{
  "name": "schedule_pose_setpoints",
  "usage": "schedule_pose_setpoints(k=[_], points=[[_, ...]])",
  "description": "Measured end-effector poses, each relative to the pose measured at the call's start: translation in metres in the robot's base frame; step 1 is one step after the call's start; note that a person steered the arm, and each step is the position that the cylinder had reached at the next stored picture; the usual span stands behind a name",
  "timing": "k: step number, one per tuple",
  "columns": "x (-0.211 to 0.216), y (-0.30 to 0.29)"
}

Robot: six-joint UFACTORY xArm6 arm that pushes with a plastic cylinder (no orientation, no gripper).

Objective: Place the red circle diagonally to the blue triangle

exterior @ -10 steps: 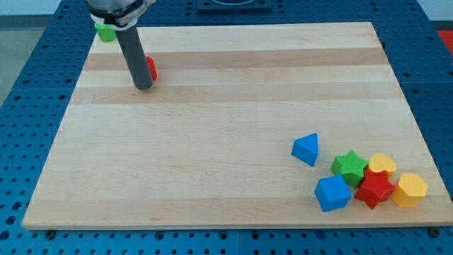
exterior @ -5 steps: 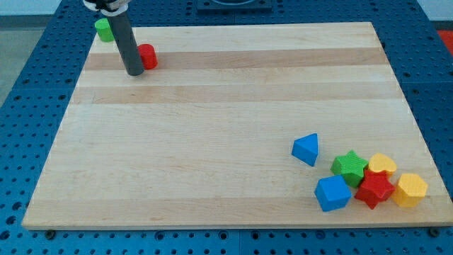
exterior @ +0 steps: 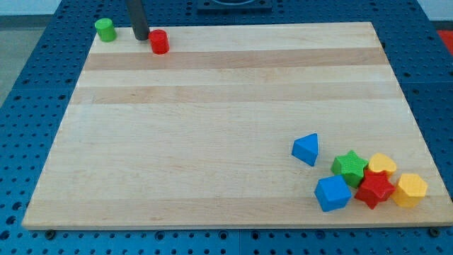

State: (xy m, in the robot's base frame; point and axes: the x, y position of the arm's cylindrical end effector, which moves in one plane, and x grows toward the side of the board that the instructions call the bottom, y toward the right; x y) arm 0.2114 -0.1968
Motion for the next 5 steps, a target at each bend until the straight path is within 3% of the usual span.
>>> schedule_pose_setpoints(k=[1,5], points=[[-0.008,0.004],[0.111,0.105]])
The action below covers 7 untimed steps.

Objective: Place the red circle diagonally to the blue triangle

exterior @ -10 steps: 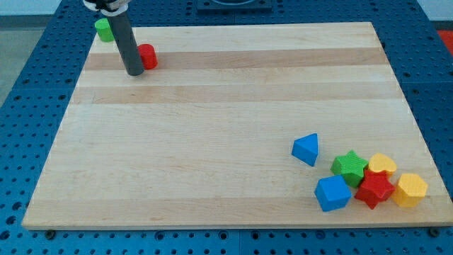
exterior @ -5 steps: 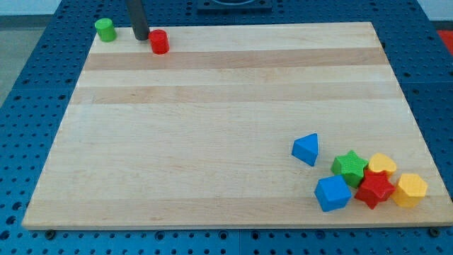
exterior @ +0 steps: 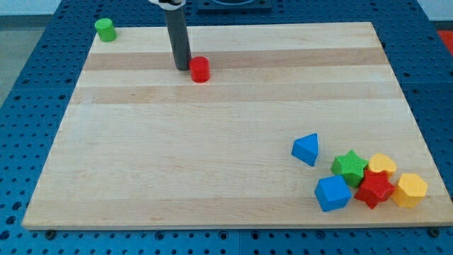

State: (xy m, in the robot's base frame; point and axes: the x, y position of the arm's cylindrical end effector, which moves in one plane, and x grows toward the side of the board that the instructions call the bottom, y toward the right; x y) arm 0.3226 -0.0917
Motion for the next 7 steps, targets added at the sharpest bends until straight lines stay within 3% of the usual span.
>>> schedule_pose_setpoints(k=[3,6,7], points=[[0.069,0.073],[0.072,0.080],[0.047,0.080]])
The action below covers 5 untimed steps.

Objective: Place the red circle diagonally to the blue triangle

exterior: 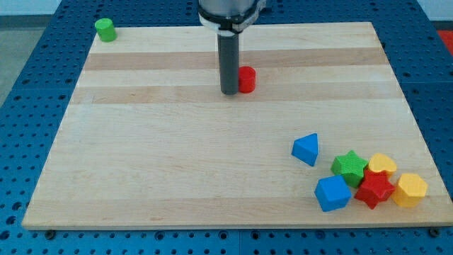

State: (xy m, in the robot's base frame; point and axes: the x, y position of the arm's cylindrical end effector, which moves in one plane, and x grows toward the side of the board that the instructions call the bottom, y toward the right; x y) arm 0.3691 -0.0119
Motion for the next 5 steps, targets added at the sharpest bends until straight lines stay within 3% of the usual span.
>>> schedule_pose_setpoints(k=[1,3,5], points=[[-0.033,0.000],[-0.042,0.012],[0.011,0.065]])
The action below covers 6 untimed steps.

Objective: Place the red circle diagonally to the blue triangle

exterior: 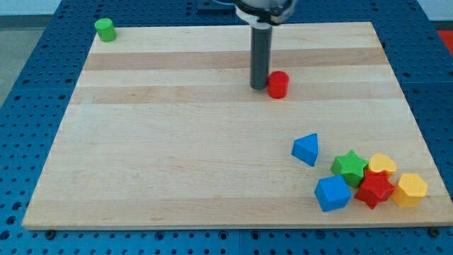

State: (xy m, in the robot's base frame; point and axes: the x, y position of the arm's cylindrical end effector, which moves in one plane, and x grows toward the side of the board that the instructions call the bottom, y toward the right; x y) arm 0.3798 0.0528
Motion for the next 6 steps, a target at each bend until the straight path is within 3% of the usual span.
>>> schedule_pose_setpoints(k=[3,4,6], points=[[0.040,0.043],[0.032,0.039],[-0.027,0.037]])
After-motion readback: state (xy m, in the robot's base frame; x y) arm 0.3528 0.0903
